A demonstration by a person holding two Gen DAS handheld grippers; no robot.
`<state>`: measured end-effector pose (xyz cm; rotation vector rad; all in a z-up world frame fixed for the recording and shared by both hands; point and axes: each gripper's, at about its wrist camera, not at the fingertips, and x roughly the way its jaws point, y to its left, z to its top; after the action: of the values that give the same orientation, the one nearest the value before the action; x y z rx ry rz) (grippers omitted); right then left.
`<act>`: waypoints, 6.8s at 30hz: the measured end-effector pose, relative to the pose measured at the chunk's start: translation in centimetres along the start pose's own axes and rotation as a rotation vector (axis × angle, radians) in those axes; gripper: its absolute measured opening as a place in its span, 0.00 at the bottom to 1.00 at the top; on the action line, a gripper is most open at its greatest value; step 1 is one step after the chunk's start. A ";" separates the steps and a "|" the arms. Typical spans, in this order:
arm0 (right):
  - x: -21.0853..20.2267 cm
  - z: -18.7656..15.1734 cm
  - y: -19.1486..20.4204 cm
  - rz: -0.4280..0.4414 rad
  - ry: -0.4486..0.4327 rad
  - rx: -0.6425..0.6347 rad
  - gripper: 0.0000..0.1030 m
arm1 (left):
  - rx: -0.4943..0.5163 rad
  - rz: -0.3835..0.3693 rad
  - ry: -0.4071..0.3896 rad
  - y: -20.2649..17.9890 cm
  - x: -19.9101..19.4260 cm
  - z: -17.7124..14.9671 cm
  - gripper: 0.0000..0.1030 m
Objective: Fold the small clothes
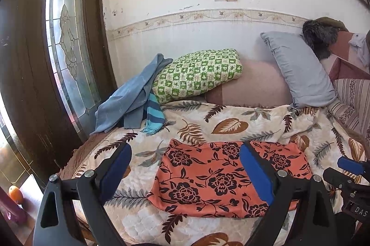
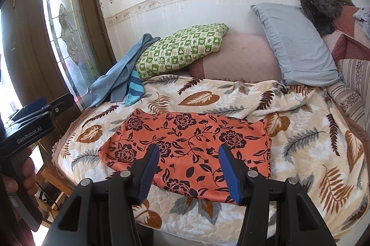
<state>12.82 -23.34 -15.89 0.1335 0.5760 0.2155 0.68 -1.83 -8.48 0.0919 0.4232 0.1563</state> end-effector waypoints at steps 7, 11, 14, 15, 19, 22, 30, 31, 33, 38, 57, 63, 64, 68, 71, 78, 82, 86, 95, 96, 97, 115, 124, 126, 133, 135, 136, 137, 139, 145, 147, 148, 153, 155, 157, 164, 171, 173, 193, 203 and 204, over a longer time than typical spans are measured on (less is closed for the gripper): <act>-0.7 0.4 0.1 -0.008 -0.012 -0.005 0.55 | 0.003 0.002 -0.016 0.1 -0.6 0.3 0.92; -0.9 0.5 0.0 -0.010 -0.008 -0.007 0.55 | -0.001 -0.004 -0.009 0.1 -0.6 0.3 0.92; -1.0 0.5 0.1 -0.011 -0.010 -0.011 0.55 | 0.000 -0.012 -0.011 0.0 -0.7 0.2 0.92; -1.0 0.5 0.2 -0.015 -0.011 -0.014 0.55 | 0.003 -0.017 -0.013 0.0 -0.7 0.1 0.92; -1.5 1.0 0.1 -0.024 -0.026 -0.008 0.55 | 0.030 -0.014 0.006 -0.9 -0.2 0.4 0.92; -2.7 1.2 -0.7 -0.030 -0.063 0.008 0.55 | 0.055 -0.008 0.006 -1.9 -0.2 1.0 0.92; -4.4 1.1 -4.0 -0.043 -0.106 0.076 0.55 | 0.125 -0.015 -0.035 -4.5 -2.4 2.5 0.92; -4.5 1.1 -4.3 -0.038 -0.108 0.088 0.55 | 0.135 -0.011 -0.038 -4.7 -2.6 2.6 0.92; -4.5 1.1 -4.6 -0.026 -0.115 0.103 0.55 | 0.143 -0.001 -0.040 -4.8 -2.8 2.6 0.92; -4.6 0.9 -4.4 -0.020 -0.121 0.093 0.55 | 0.144 0.014 -0.038 -4.7 -3.2 2.6 0.92; -4.7 1.4 -3.1 -0.033 -0.112 0.040 0.55 | 0.005 0.043 0.113 2.1 0.7 0.5 0.92; -1.2 0.7 -2.4 -0.057 -0.016 0.009 0.55 | -0.136 0.173 0.258 10.3 5.9 -4.7 0.92; -0.3 0.4 -2.2 -0.055 0.005 0.007 0.55 | -0.147 0.172 0.297 11.2 6.8 -6.0 0.92; 5.2 -1.4 -1.4 -0.025 0.138 0.030 0.54 | -0.177 0.137 0.430 12.7 9.8 -11.0 0.92; 10.2 -2.4 -0.1 -0.002 0.228 0.020 0.53 | -0.230 0.094 0.492 13.5 11.7 -13.3 0.92; 22.3 -6.2 2.7 -0.065 0.412 -0.107 0.51 | -0.344 -0.027 0.542 13.0 15.0 -15.2 0.91; 22.4 -8.1 2.4 -0.030 0.409 -0.150 0.52 | -0.383 -0.066 0.559 12.0 16.9 -15.1 0.83; 19.6 -7.9 -0.4 0.064 0.325 -0.100 0.52 | -0.424 -0.081 0.529 11.3 18.8 -14.0 0.80; 16.4 -5.4 -7.1 0.033 0.176 0.110 0.52 | -0.561 -0.111 0.561 10.3 22.5 -14.6 0.18; 16.1 -5.1 -7.7 0.036 0.160 0.131 0.52 | -0.550 -0.104 0.556 10.0 22.3 -14.2 0.15; 16.1 -4.8 -8.5 0.040 0.151 0.159 0.52 | -0.526 -0.098 0.548 9.7 22.1 -13.7 0.14; 11.6 -6.5 -24.4 -0.024 0.030 0.752 0.52 | 0.096 -0.513 0.313 -17.5 10.8 -0.9 0.10; 9.4 -9.0 -31.6 -0.132 0.016 0.894 0.53 | 0.223 -0.628 0.622 -26.1 13.7 -9.8 0.17; 9.8 -8.9 -31.4 -0.118 0.025 0.875 0.54 | 0.218 -0.654 0.565 -24.5 12.5 -8.7 0.17; 11.1 -5.1 -24.1 0.194 -0.036 0.612 0.54 | 0.240 -0.479 0.257 -18.2 9.2 -3.8 0.64; 11.5 -4.6 -22.0 0.309 -0.025 0.559 0.54 | 0.208 -0.429 0.300 -16.5 10.4 -4.0 0.64; 11.9 -4.6 -21.2 0.367 -0.003 0.551 0.54 | 0.217 -0.387 0.336 -16.1 11.3 -4.6 0.65; 12.4 -4.7 -20.5 0.419 0.028 0.553 0.54 | 0.234 -0.340 0.371 -16.0 12.4 -5.5 0.64; 13.4 -5.4 -19.6 0.462 0.086 0.572 0.54 | 0.261 -0.273 0.435 -15.6 14.6 -7.7 0.64; 18.3 -9.8 -19.6 0.333 0.403 0.606 0.36 | 0.223 -0.286 0.563 -14.8 17.7 -13.0 0.66; 17.5 -9.3 -19.1 0.321 0.390 0.556 0.36 | 0.238 -0.297 0.569 -14.7 17.3 -12.6 0.66; 17.2 -9.2 -18.8 0.301 0.386 0.529 0.36 | 0.244 -0.298 0.563 -14.6 16.9 -12.2 0.66; 14.9 -6.7 -17.1 0.198 0.262 0.388 0.38 | 0.226 -0.288 0.419 -14.1 13.1 -9.2 0.68; 13.7 -5.6 -16.8 0.220 0.183 0.379 0.38 | 0.222 -0.276 0.359 -13.9 11.4 -7.9 0.70; 12.8 -4.9 -16.6 0.235 0.124 0.384 0.38 | 0.237 -0.250 0.297 -13.7 10.0 -6.7 0.73; 11.3 -3.7 -14.2 0.286 0.030 0.363 0.38 | 0.275 -0.149 0.152 -13.0 6.6 -3.6 0.78; 11.1 -3.1 -11.8 0.321 0.010 0.341 0.38 | 0.267 -0.085 0.106 -11.6 4.9 -2.4 0.78; 11.1 -3.1 -11.3 0.326 0.010 0.336 0.38 | 0.264 -0.070 0.107 -11.3 4.9 -2.2 0.78; 13.7 -2.5 -13.1 0.275 0.062 0.377 0.38 | 0.251 -0.009 0.185 -11.3 9.8 -3.0 0.78; 16.2 -3.2 -13.0 0.258 0.144 0.393 0.38 | 0.256 0.009 0.231 -11.4 12.0 -3.7 0.78; 16.4 -3.3 -13.0 0.251 0.157 0.394 0.38 | 0.259 0.007 0.233 -11.5 12.1 -3.8 0.78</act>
<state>26.56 -31.83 -29.66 0.5768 0.7542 0.3571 11.54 -10.85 -18.16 0.3323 0.6751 0.1186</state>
